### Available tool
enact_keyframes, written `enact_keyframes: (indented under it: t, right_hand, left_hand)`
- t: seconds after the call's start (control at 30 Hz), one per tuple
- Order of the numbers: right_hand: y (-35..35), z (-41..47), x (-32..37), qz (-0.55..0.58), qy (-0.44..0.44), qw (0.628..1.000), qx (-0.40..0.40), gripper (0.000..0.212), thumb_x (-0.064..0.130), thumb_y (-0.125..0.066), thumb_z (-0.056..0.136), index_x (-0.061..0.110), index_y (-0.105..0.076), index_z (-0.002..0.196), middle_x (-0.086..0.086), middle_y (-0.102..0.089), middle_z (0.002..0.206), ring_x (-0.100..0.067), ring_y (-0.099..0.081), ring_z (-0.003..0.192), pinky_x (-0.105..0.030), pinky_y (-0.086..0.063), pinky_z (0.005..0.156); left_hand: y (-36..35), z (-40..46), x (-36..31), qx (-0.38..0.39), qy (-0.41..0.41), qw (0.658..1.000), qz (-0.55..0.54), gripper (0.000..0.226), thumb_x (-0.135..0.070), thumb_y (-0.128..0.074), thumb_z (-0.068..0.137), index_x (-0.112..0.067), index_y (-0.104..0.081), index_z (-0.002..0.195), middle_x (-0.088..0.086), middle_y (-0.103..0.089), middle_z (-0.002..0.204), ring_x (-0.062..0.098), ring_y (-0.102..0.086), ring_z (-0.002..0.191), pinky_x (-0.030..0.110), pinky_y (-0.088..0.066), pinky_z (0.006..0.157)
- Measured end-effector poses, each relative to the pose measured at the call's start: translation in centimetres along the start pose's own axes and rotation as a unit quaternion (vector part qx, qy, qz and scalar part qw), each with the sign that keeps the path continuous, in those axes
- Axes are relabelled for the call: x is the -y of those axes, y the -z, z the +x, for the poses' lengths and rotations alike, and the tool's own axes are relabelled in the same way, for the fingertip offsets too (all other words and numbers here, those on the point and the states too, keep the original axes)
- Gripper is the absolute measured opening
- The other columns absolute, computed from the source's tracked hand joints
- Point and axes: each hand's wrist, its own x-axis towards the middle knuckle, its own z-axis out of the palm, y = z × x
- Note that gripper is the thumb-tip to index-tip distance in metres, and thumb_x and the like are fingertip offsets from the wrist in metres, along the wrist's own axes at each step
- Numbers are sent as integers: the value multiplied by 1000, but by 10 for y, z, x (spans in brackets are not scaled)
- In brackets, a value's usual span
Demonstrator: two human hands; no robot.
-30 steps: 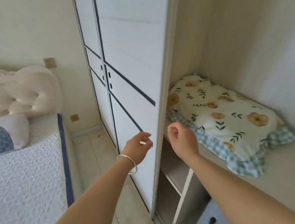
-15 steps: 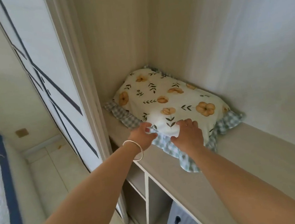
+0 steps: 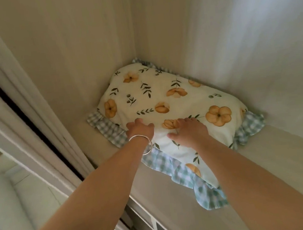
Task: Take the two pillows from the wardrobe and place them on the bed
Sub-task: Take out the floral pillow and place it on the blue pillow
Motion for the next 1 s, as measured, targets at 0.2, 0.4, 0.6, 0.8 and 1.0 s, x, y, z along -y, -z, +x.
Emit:
enact_keyframes:
  t: [0.2,0.4,0.6,0.8,1.0]
  right_hand:
    - [29,12,0,32,-32,989,138,78,73,-47,76,11,-54,123,-8,-58,122,-25,-55,108,-28,-40,75]
    - [37,-16,4,73,-15,964,254,58,67,-60,71,10,-55,81,-4,-61,86,-14,-53,70,-24,-39,59]
    - [33,-43,16,179,-38,895,407,70,59,-59,79,3,-51,121,-10,-65,116,-19,-66,93,-26,-51,82]
    - [42,-51,0,283,-19,847,450,54,52,-49,89,7,-57,116,-8,-69,104,-21,-65,93,-29,-50,85]
    - [40,-25,-46,334,-178,919,-110,37,29,-56,86,16,-57,120,-7,-62,116,-27,-59,102,-38,-49,87]
  left_hand:
    - [-8,30,-1,-15,57,998,-35,72,-41,-56,87,-15,-23,146,18,-24,145,41,-37,128,44,-39,105]
    - [-7,35,-4,-5,109,991,-84,95,-49,-64,80,-28,-4,151,20,-19,149,44,-36,130,51,-38,102]
    - [-7,23,11,-11,111,987,-118,109,-54,-74,69,-24,-8,151,19,-26,152,40,-33,135,52,-34,108]
    - [-5,8,15,38,58,991,-113,104,-51,-76,69,-21,-18,150,15,-35,150,37,-39,133,46,-36,109]
    - [-9,13,25,66,111,973,-189,125,-70,-79,33,-11,-44,137,14,-54,134,36,-55,118,47,-44,103]
